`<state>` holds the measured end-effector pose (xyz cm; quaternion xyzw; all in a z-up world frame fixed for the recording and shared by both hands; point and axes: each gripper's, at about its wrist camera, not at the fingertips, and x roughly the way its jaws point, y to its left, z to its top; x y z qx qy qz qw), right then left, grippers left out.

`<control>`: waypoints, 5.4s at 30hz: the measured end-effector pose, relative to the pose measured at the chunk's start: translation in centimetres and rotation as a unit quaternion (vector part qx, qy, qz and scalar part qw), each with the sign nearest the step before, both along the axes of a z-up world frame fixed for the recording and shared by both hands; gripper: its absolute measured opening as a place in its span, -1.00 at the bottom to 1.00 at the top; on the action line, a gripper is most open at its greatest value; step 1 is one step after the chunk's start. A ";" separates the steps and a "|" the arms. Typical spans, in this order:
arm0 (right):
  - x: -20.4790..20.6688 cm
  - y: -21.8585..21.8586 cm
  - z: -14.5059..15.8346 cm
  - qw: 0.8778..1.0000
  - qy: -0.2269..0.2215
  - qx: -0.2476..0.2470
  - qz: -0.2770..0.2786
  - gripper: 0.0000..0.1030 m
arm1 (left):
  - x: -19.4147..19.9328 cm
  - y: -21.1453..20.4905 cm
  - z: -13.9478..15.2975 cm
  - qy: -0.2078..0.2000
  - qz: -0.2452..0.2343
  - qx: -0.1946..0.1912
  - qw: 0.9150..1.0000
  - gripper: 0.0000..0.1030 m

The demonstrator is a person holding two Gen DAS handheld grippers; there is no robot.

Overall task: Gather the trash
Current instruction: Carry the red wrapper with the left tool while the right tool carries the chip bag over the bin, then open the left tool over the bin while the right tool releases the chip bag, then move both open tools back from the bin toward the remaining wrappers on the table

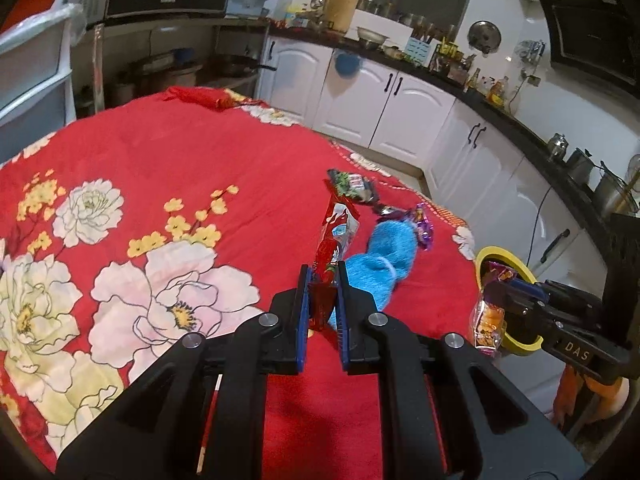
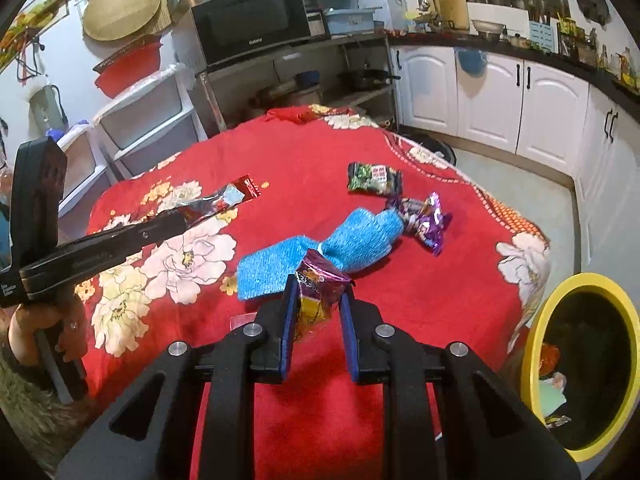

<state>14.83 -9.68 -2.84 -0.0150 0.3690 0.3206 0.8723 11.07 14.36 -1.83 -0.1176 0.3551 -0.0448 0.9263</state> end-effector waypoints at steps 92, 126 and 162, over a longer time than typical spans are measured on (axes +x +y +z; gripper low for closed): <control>1.1 -29.2 -0.1 0.947 -0.029 -0.013 -0.321 -0.61 | 8.4 -30.9 -2.4 0.014 -0.282 0.032 0.959 -0.87; 3.7 -31.5 -6.0 0.938 0.052 -0.008 -0.343 -0.12 | 12.3 -33.9 -9.1 0.097 -0.295 0.025 0.950 -0.10; 1.2 -23.3 1.3 0.961 -0.042 0.004 -0.273 0.28 | 8.5 -20.7 0.0 -0.013 -0.135 0.026 0.990 0.79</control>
